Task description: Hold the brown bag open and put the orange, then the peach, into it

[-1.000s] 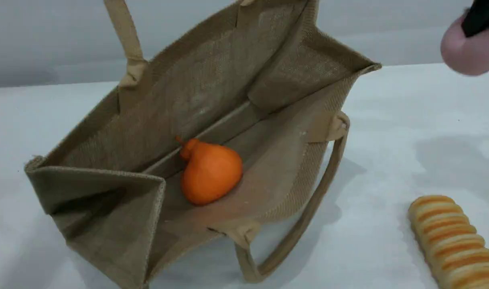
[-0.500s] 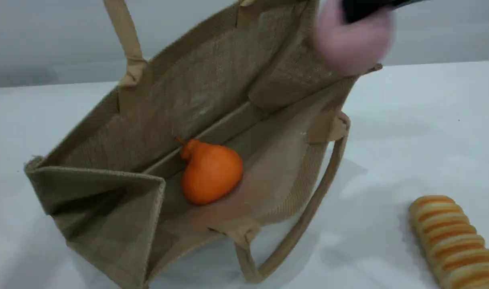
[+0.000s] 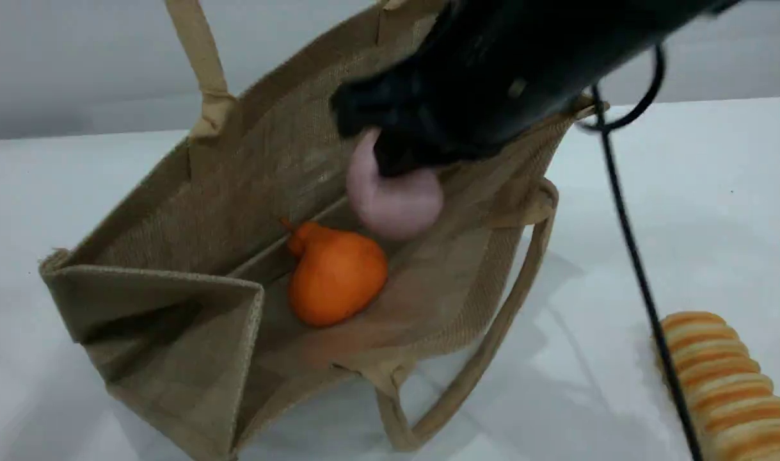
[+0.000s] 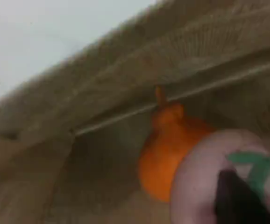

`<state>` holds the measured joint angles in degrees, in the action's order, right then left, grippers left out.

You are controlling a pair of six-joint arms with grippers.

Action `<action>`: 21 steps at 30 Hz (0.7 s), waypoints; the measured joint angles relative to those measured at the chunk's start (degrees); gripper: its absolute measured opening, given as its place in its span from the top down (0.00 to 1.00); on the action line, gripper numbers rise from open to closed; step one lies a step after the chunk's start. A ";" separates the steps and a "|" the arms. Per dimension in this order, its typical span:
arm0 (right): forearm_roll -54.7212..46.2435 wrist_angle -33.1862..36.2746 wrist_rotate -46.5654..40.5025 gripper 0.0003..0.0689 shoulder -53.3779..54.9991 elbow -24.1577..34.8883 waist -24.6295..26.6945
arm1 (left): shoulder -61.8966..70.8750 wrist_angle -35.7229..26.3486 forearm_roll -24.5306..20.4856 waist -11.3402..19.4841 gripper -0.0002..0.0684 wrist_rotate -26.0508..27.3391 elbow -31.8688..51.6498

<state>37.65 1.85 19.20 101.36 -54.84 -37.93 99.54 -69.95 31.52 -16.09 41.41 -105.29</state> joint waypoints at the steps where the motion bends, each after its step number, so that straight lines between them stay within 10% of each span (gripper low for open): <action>1: 0.30 -1.46 0.00 0.97 1.12 -0.46 0.00 | 0.00 0.00 0.05 0.00 0.87 -0.06 0.00; 8: 0.75 3.60 0.00 0.89 8.05 -6.42 0.05 | 0.00 0.00 0.12 0.00 0.87 -0.11 0.00; 21: 0.95 11.95 1.76 0.37 5.70 -10.81 0.20 | 0.00 0.00 0.12 0.00 0.87 -0.11 0.00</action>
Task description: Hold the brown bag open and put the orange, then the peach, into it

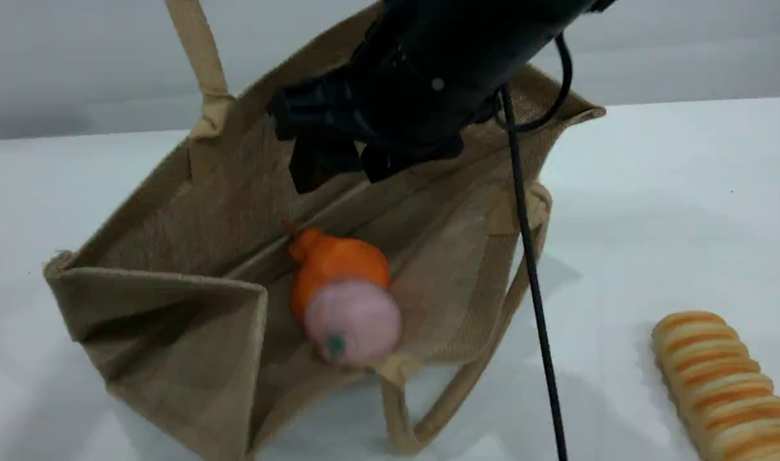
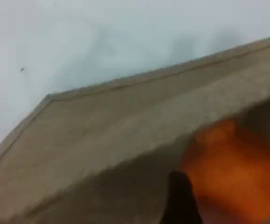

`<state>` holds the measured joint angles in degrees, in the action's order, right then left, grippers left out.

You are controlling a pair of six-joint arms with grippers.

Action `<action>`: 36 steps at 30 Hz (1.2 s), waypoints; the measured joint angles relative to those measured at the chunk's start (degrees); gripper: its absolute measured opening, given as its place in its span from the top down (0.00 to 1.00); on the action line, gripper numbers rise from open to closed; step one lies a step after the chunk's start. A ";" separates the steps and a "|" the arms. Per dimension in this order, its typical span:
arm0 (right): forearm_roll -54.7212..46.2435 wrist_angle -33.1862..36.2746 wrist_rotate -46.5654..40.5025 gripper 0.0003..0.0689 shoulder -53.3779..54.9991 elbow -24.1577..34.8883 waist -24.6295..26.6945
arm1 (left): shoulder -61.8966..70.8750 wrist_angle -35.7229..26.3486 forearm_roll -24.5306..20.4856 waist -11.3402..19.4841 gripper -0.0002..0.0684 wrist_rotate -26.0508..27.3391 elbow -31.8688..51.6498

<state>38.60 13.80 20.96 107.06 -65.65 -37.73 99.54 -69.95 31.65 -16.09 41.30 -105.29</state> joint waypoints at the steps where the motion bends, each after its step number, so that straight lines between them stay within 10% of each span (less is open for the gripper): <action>1: -0.18 0.62 0.26 0.36 -0.61 0.00 0.03 | 0.00 0.00 0.00 0.00 0.87 0.00 0.00; 21: -29.65 30.70 -15.40 0.36 -37.79 0.05 12.11 | 7.77 0.80 4.55 -0.04 0.87 0.00 0.78; 36: -44.92 53.83 -28.83 0.36 -67.78 0.05 12.06 | 10.98 23.41 6.72 -4.99 0.87 1.89 18.59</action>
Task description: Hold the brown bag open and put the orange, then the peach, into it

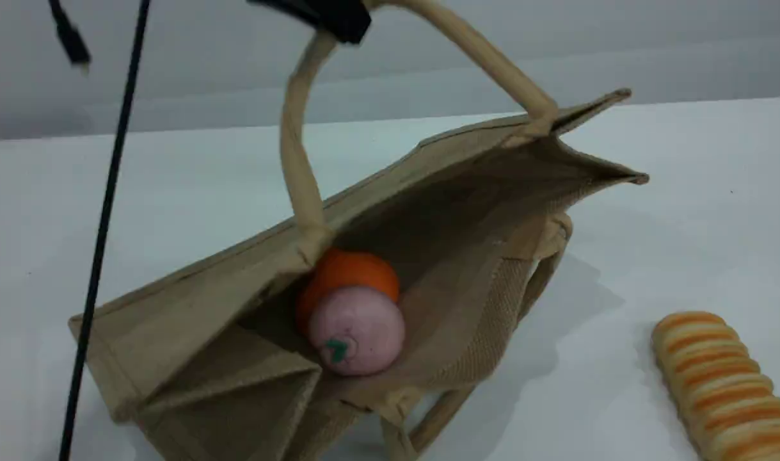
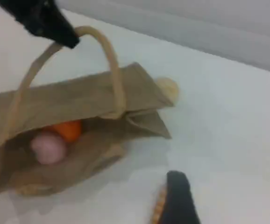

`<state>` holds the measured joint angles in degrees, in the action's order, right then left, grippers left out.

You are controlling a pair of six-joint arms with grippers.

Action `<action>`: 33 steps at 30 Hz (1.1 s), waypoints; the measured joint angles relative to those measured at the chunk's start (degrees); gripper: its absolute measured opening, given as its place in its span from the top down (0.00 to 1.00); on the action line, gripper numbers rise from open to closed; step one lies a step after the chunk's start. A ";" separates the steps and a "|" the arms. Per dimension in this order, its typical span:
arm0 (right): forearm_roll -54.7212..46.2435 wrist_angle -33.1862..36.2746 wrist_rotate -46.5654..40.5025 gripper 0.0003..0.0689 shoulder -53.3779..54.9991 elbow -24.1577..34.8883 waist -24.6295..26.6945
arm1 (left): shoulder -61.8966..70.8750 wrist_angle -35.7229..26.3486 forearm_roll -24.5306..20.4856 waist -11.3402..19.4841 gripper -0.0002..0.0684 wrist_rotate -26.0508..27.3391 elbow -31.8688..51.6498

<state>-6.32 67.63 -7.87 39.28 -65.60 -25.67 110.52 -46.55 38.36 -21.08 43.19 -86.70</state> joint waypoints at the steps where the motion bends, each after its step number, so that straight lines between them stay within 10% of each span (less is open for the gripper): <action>1: -0.58 1.38 -0.49 0.36 -1.21 0.00 0.00 | 0.45 0.88 0.12 -0.45 0.87 -0.01 0.86; 13: -3.05 2.35 -3.84 0.36 -6.90 0.00 0.00 | 9.18 4.62 11.79 -1.93 0.83 4.58 2.39; 22: -3.11 2.35 -3.68 0.36 -6.84 0.00 0.00 | 11.48 8.05 13.43 -3.10 0.56 10.37 2.47; 33: -4.65 2.35 -3.67 0.36 -6.84 0.00 0.00 | 10.79 -11.45 18.26 -3.05 0.36 11.62 0.64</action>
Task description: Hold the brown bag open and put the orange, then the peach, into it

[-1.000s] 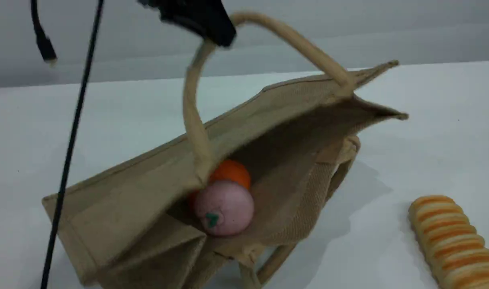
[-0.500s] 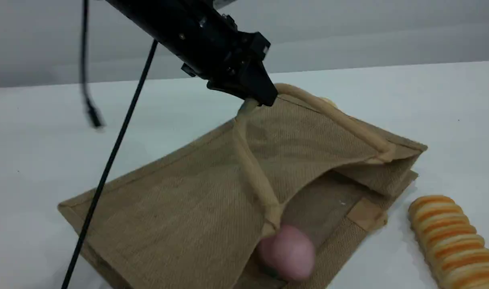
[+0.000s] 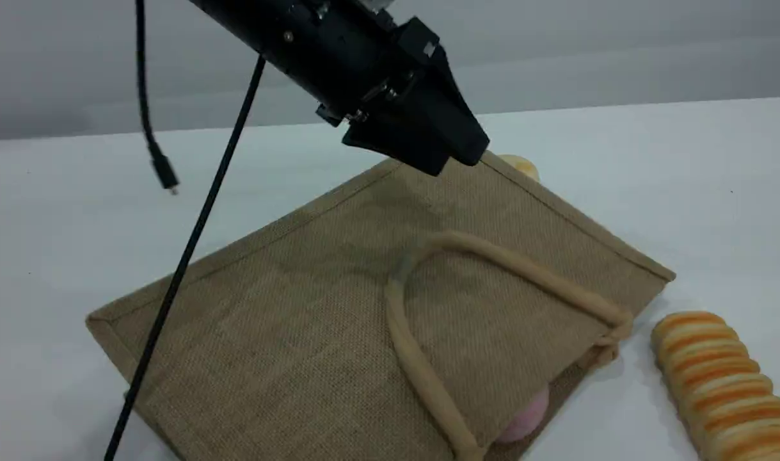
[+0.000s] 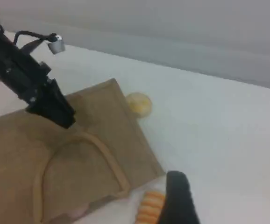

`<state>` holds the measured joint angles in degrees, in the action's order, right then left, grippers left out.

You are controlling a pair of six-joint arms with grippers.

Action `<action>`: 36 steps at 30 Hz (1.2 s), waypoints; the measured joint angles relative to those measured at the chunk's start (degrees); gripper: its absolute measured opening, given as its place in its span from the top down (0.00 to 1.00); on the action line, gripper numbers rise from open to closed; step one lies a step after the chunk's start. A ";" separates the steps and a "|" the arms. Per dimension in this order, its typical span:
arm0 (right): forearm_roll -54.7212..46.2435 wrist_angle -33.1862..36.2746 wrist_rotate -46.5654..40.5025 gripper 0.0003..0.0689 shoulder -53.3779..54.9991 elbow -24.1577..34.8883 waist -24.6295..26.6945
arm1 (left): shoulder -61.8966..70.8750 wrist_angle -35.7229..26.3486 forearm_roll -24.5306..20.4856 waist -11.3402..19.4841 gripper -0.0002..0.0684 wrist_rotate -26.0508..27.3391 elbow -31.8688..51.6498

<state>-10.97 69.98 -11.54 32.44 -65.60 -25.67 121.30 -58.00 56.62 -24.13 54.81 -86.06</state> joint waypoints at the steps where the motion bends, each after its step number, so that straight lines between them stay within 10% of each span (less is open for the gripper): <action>1: -0.03 0.00 0.00 0.36 0.00 0.00 0.00 | -0.43 -0.61 -0.98 0.00 0.36 -0.13 0.00; 16: 0.50 0.02 0.05 0.36 -17.17 15.60 0.00 | -21.50 2.56 -28.68 0.01 0.36 -18.32 0.17; 26: 4.55 -7.29 0.66 0.36 -32.03 34.81 0.00 | -35.11 -4.98 -35.61 0.01 0.36 -26.42 0.31; 36: 5.47 -9.04 3.32 0.36 -32.44 36.52 0.00 | -43.22 -12.02 -37.24 0.01 0.36 -32.53 0.89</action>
<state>-5.50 60.94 -8.21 0.00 -29.08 -25.67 78.09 -70.02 19.38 -24.12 22.29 -85.17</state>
